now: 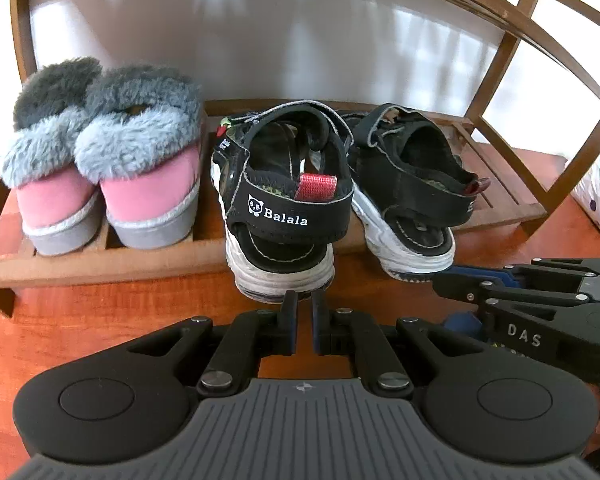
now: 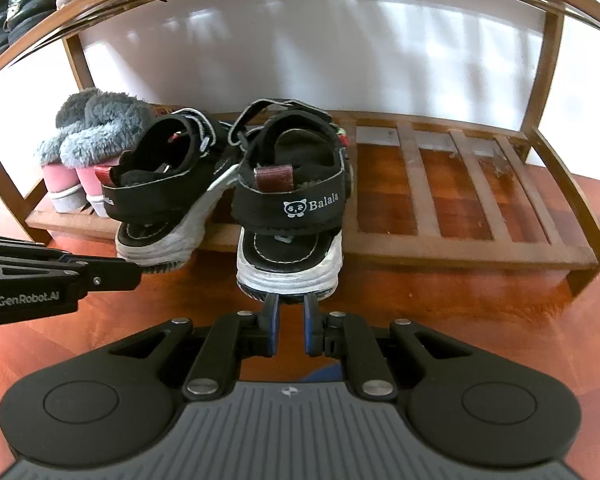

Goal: Organize scattered shoes
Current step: 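Open both tools and withdraw them from the black sandals, then lower both tools toward the blue slides with cartoon badges on the floor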

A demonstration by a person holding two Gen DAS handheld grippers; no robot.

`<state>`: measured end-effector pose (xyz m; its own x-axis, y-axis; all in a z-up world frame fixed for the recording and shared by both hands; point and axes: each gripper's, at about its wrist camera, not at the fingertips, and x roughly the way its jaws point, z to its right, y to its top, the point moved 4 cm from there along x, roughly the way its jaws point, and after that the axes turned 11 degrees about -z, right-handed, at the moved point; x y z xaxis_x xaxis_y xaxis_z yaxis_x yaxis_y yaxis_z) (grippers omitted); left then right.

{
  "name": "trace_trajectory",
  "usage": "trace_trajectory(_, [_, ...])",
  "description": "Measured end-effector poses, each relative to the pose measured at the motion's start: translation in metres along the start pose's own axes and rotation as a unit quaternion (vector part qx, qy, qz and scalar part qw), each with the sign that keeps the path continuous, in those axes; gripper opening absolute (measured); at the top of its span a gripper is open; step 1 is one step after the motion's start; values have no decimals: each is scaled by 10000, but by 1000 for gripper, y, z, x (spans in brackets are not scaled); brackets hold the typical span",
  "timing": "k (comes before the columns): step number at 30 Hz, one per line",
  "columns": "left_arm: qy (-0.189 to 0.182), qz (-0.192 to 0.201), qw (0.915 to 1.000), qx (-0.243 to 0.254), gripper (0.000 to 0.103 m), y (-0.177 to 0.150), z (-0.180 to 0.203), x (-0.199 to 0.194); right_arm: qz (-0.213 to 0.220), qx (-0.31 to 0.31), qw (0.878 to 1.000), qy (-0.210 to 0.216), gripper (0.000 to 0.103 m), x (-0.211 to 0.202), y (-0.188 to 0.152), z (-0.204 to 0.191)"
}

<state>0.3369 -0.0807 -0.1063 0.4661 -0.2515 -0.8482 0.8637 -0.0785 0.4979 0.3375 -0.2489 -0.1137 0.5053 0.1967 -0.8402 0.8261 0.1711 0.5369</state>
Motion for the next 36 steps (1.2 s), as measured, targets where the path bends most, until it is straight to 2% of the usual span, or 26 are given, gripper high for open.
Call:
trace_trajectory(15, [46,37,9999,-97,7,35,-10,28,79,44,10000,-21,14,37,44,-3])
trace_trajectory(21, [34,1,10000,-65,8,39,-10,34,75,60,9999,-28,14,47,56,-1])
trace_trajectory(29, [-38,0,10000,-56,9,33,-6,26,10,86,10000,-14,15,45,54,-1])
trace_trajectory(36, [-54,-36,9999,-118,10,22,2,11,-51,131,9999,9,15,25,39,-3])
